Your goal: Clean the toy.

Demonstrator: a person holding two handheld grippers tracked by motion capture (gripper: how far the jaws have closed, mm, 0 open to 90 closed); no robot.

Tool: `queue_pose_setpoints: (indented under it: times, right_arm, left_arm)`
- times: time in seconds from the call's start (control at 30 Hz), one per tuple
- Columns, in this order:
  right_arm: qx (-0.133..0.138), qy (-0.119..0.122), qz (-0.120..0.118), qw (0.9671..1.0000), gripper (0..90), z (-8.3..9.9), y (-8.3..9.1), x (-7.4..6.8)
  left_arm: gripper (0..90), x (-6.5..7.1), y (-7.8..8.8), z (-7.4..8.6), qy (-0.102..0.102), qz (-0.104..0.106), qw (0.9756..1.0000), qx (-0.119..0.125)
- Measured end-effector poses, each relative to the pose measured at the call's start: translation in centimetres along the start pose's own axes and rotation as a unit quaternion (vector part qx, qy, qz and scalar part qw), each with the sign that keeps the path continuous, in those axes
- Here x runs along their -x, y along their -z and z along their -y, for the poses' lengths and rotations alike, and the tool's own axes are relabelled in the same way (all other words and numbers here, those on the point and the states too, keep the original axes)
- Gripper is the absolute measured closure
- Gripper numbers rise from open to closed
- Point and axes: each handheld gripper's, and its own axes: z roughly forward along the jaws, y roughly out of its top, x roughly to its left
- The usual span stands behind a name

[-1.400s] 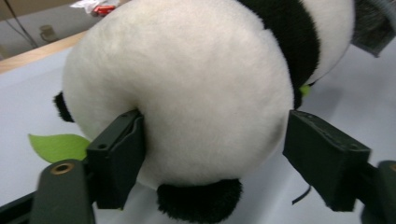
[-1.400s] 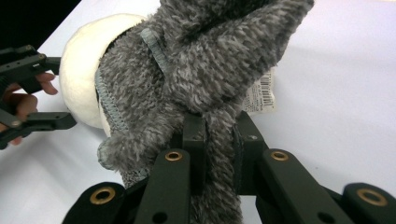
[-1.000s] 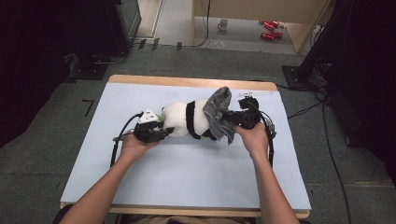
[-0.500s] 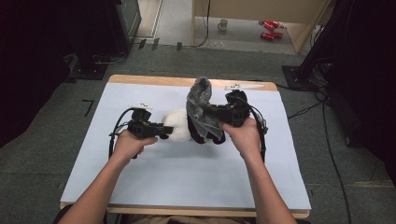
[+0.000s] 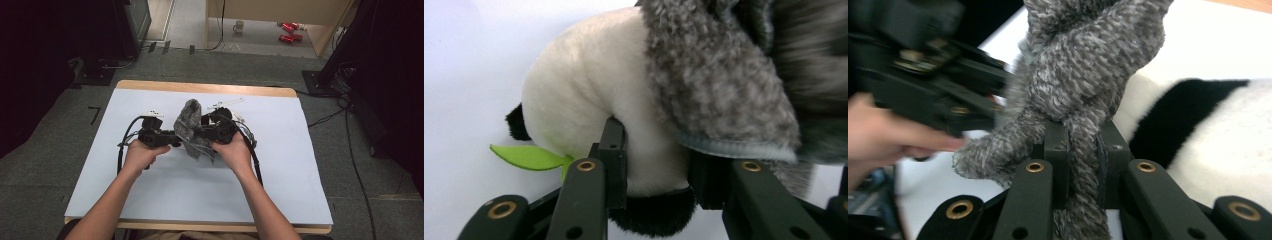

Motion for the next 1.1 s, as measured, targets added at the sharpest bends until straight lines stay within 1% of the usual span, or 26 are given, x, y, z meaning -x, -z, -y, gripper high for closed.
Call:
queue_pose_setpoints:
  times: [0.03, 0.07, 0.1, 0.13, 0.23, 0.3, 0.37, 0.4, 0.43, 0.53, 0.6, 0.7, 0.73, 0.77, 0.8, 0.87, 0.93, 1.0, 1.07, 1.1]
  right_arm:
    - [-0.001, 0.001, 0.003, 1.0, 79.8, 0.0, -0.2, 0.3]
    - [-0.003, -0.004, 0.003, 1.0, 79.8, 0.0, -0.4, 0.6]
    - [-0.003, -0.004, 0.007, 1.0, 79.8, 0.0, -0.5, 0.8]
    - [-0.006, -0.006, 0.012, 0.9999, 79.8, 0.0, -0.5, 1.0]
    - [-0.003, -0.012, 0.013, 0.9998, 79.9, -0.1, -0.4, 1.5]
    - [-0.002, -0.012, 0.014, 0.9998, 79.9, -0.2, -0.3, 1.6]
    - [-0.003, -0.012, 0.016, 0.9998, 79.9, -0.3, -0.3, 1.7]
    - [-0.003, -0.012, 0.016, 0.9998, 79.9, -0.3, -0.4, 1.8]
    - [-0.003, -0.014, 0.016, 0.9998, 79.9, -0.4, -0.4, 1.9]
    - [0.0, -0.017, 0.02, 0.9997, 79.9, -0.7, -0.3, 2.1]
    - [0.0, -0.019, 0.021, 0.9996, 80.0, -0.9, -0.4, 2.2]
    - [-0.002, -0.019, 0.021, 0.9996, 79.9, -1.2, -0.5, 2.2]
    - [-0.002, -0.021, 0.021, 0.9996, 80.0, -1.2, -0.6, 2.2]
    - [-0.002, -0.022, 0.022, 0.9995, 79.9, -1.2, -0.6, 2.2]
    - [-0.002, -0.024, 0.024, 0.9994, 79.9, -1.3, -0.6, 2.2]
    - [0.001, -0.027, 0.021, 0.9994, 80.0, -1.3, -0.5, 2.2]
    - [0.01, -0.032, 0.001, 0.9994, 80.1, -1.4, -0.3, 2.0]
    - [0.013, -0.033, -0.017, 0.9992, 80.1, -1.5, -0.4, 1.5]
    - [0.013, -0.029, -0.037, 0.9988, 80.2, -1.6, -0.7, 0.9]
    - [0.011, -0.027, -0.042, 0.9987, 80.2, -1.6, -1.0, 0.6]
  left_arm:
    - [60.6, -0.2, -0.1, 0.1, 0.002, 0.002, 1.0, -0.003]
    - [58.1, -0.3, -0.2, 0.1, 0.004, 0.003, 1.0, -0.006]
    - [54.3, -0.5, -0.3, 0.2, 0.004, 0.002, 1.0, -0.008]
    - [51.1, -0.5, -0.3, 0.2, 0.001, 0.0, 1.0, -0.004]
    - [42.6, -0.6, 0.0, 0.4, -0.023, -0.004, 0.9997, 0.009]
    - [40.1, -0.6, 0.2, 0.5, -0.04, -0.005, 0.999, 0.018]
    - [38.1, -0.6, 0.4, 0.7, -0.061, -0.003, 0.9978, 0.026]
    - [36.1, -0.6, 0.5, 0.9, -0.067, -0.001, 0.9973, 0.031]
    - [34.0, -0.7, 0.5, 1.1, -0.07, 0.0, 0.997, 0.032]
    - [30.7, -0.9, 0.4, 1.5, -0.077, -0.007, 0.9967, 0.024]
    - [29.7, -1.1, 0.0, 1.8, -0.078, -0.013, 0.9966, 0.024]
    - [28.5, -1.3, -1.0, 2.0, -0.091, -0.018, 0.9951, 0.034]
    - [28.2, -1.3, -1.3, 2.1, -0.09, -0.018, 0.995, 0.039]
    - [30.7, -1.3, -1.4, 2.1, -0.096, -0.02, 0.9941, 0.047]
    - [34.5, -1.1, -1.5, 2.2, -0.104, -0.028, 0.9927, 0.056]
    - [43.4, -0.9, -1.8, 2.2, -0.106, -0.037, 0.9919, 0.06]
    - [49.8, -0.7, -1.8, 2.2, -0.103, -0.045, 0.9915, 0.065]
    - [56.3, -0.6, -1.7, 2.1, -0.097, -0.047, 0.9919, 0.067]
    - [60.3, -0.5, -1.7, 2.0, -0.099, -0.053, 0.9912, 0.071]
    - [61.2, -0.4, -1.7, 2.0, -0.099, -0.053, 0.9912, 0.069]
